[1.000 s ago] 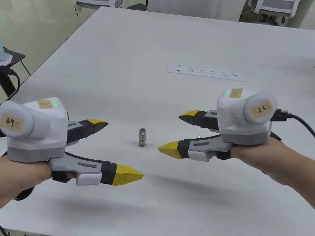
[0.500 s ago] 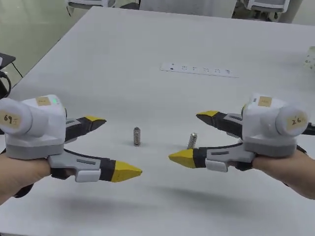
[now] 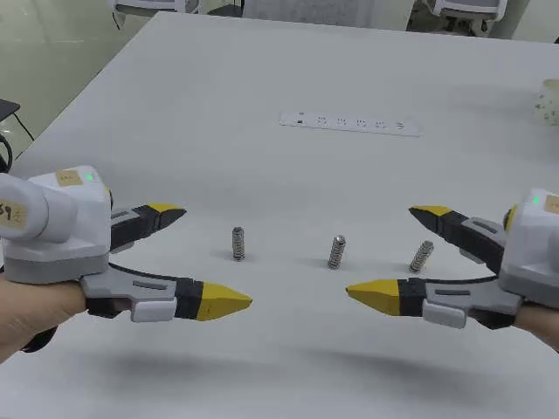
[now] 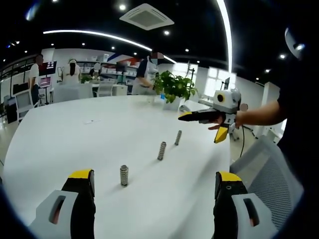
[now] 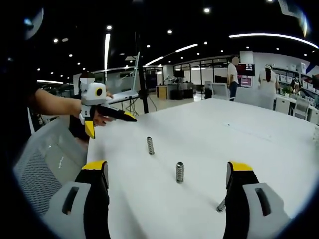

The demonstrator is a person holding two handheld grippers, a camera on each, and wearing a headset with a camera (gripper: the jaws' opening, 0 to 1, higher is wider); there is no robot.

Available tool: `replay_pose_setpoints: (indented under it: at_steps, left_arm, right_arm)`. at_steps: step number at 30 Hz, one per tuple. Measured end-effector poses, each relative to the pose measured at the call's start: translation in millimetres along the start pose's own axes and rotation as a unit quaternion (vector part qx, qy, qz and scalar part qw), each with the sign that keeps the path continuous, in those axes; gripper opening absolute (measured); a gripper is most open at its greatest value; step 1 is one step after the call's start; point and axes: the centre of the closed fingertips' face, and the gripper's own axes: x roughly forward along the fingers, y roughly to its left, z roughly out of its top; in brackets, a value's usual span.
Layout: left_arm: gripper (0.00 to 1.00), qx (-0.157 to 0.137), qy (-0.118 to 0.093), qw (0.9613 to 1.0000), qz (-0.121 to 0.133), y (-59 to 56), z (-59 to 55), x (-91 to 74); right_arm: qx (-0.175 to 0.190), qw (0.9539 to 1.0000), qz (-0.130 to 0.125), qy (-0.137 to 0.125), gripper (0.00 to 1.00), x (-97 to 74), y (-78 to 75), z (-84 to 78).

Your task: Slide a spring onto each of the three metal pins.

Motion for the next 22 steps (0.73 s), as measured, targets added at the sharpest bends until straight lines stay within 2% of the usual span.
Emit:
replay_pose_setpoints:
  at_steps: [3,8,15,22]
  left_arm:
    - [0.98,-0.001,0.003,1.0000,0.002,1.0,-1.2,-1.1]
    - [0.98,-0.001,0.001,1.0000,0.006,2.8,-0.7,-2.9]
    - [0.98,-0.002,0.000,1.0000,0.008,4.2,0.8,-7.1]
    - [0.98,-0.007,0.000,0.9999,0.015,6.3,-4.5,-13.5]
  right_arm:
    - [0.003,1.0000,-0.004,0.000,0.99,-9.1,-0.8,-5.7]
    - [0.010,0.9997,-0.019,0.015,0.99,-21.7,-5.7,-21.9]
    - [0.027,0.9989,-0.036,0.014,0.99,-31.1,-13.8,-26.6]
    - [0.036,0.9981,-0.045,0.023,0.99,-39.2,-15.5,-30.9]
